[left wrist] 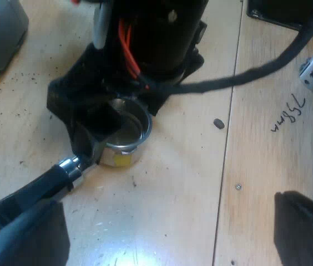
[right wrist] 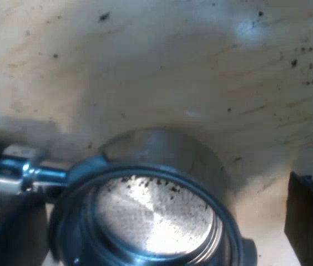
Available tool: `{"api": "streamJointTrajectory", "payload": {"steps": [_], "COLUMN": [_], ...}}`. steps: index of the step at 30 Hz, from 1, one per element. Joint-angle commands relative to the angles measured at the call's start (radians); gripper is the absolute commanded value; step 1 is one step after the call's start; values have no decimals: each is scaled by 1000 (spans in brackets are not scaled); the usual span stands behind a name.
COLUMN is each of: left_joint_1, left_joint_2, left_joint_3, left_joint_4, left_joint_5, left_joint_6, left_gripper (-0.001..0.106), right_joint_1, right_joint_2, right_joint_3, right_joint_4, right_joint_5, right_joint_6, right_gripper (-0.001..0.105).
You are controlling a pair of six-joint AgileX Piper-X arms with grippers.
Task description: Put the handle in the coffee machine
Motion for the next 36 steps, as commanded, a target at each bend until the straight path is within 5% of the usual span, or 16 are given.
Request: {"api": "streamJointTrajectory", "payload": {"steps": [1,16,25,32,36], "left_joint_1": [-3,-3,-3,-3,-3], "left_joint_2": [-4,-4,-4,-4,-4], "left_joint_3": [-8,-8,-8,-8,-4], "left_joint_4": [-4,-4,-4,-8,-51], "left_joint_5": [14,14,12,-80,-150], "left_joint_6": [-1,-1,-1,-1,-1], "left_gripper": [78,78,78,78,78], "right_joint_1": [-4,-4,-4,-4,-4], "right_joint_2": [10,10,10,10,10], "right_joint_3": [-7,-7,-7,-7,-7], "right_joint_4": [-10,-8,-8,-8,-8], "right_joint_5": [-6,3,3,15,15], "right_joint_6": [-12,-12,-12,-12,-12], "right_gripper": [88,86,49,-1,0]}}
